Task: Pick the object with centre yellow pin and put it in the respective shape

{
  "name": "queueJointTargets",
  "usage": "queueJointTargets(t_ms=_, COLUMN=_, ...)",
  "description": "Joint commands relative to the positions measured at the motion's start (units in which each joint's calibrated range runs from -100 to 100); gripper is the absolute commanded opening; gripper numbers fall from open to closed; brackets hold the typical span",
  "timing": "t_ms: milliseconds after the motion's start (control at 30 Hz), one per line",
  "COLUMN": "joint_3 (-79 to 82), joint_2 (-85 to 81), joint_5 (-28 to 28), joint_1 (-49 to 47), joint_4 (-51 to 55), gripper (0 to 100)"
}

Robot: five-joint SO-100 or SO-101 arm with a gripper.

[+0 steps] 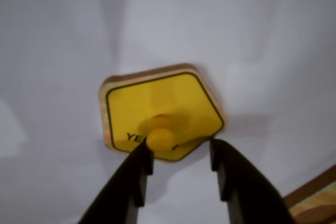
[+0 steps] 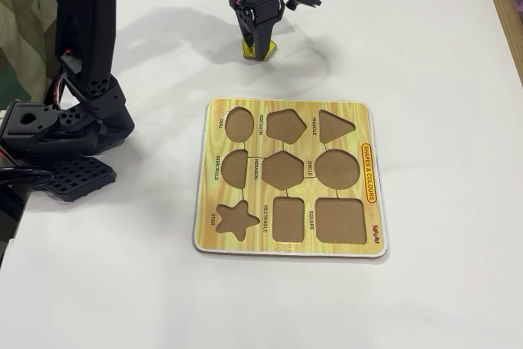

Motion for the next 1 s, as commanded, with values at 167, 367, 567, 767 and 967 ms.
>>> queueJointTargets(t_ms=167, joint_3=-3.3, joint_2=-3.9, joint_5=0.0, joint_1=-2.6, joint_4=-0.4, gripper=12)
queueJointTargets(t_ms=367, joint_3=-3.4, joint_2=-3.9, joint_5=-0.2, joint_1=-2.5, joint_4=-0.4, gripper=12)
queueJointTargets(t_ms=567, joint_3=-3.4, joint_2=-3.9, joint_5=-0.3, joint_1=-2.2, joint_4=-0.4, gripper=12)
queueJointTargets(t_ms=767, joint_3=-5.9, joint_2=-3.3, joint_5=-0.3, joint_1=-1.7, joint_4=-0.4, gripper=12)
queueJointTargets(t_ms=967, joint_3=-5.8, joint_2=-3.1, joint_5=-0.4, joint_1=-1.6, joint_4=-0.4, gripper=12)
